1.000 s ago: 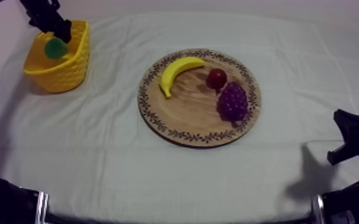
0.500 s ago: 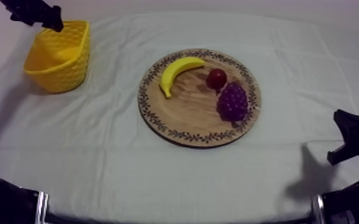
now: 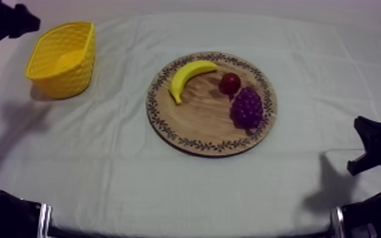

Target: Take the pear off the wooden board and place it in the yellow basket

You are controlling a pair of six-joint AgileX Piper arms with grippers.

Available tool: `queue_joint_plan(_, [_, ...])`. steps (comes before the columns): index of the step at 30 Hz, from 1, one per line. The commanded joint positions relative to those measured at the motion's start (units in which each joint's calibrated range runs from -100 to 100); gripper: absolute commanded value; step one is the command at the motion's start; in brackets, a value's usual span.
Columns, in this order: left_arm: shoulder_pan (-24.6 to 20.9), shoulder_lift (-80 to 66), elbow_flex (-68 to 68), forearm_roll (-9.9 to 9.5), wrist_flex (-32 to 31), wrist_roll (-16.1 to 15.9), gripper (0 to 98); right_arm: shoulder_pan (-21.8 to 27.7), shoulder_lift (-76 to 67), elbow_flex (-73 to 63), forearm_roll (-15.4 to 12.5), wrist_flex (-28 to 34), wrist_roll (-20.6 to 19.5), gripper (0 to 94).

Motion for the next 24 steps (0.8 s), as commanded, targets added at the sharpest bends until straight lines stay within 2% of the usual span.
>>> queue_joint_plan(1, [-0.22, -10.95, 10.28, 0.15, -3.92, 0.13, 40.2, -0.02, -0.01, -0.01, 0.0, 0.0, 0.02, 0.3])
queue_joint_plan(6, [-0.55, -21.84, 22.82, 0.11, -10.25, 0.98, 16.5, -0.02, -0.01, -0.01, 0.0, 0.0, 0.01, 0.3])
queue_joint_plan(9, [-0.62, -28.23, 31.73, 0.18, -14.51, 1.6, 8.2, -0.02, -0.01, -0.01, 0.0, 0.0, 0.01, 0.3])
queue_joint_plan(15, [0.04, -40.6, 47.73, -0.03, -20.92, 2.81, 1.4, -0.02, -0.01, -0.01, 0.0, 0.0, 0.01, 0.3])
queue_joint_plan(20, [0.29, -48.53, 57.96, -2.3, -25.24, 4.12, 0.3, -0.02, -0.01, -0.01, 0.0, 0.0, 0.02, 0.3])
queue_joint_plan(24, [-0.15, -53.45, 61.43, -3.07, -27.15, 3.05, 0.1, -0.02, -0.01, -0.01, 0.0, 0.0, 0.03, 0.3])
